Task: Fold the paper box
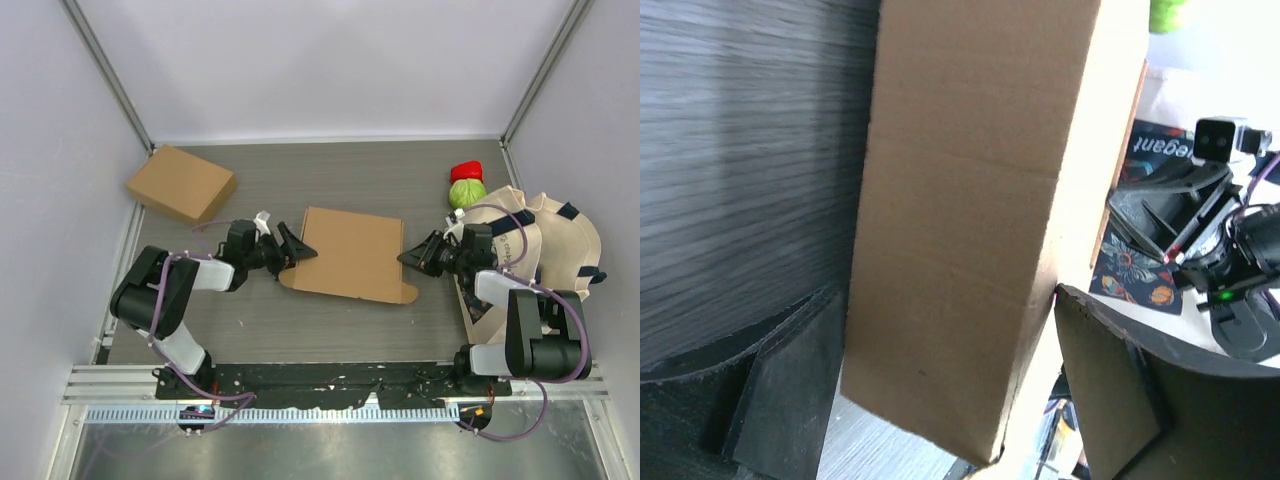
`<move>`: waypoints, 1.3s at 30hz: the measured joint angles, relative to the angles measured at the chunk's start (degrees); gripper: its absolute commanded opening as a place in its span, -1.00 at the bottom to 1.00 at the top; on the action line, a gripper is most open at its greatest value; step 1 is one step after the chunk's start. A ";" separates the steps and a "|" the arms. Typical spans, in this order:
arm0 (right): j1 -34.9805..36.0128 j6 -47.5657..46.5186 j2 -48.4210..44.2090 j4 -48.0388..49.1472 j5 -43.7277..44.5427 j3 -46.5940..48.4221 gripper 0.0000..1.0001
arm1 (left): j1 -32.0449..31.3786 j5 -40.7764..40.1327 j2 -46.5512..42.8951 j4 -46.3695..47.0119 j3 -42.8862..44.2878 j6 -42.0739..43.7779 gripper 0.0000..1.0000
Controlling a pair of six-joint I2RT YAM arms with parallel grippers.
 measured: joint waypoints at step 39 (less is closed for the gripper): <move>63.14 -43.30 -6.97 -42.32 36.26 41.16 0.71 | 6.51 10.01 -30.01 -43.47 -0.44 -28.33 -0.64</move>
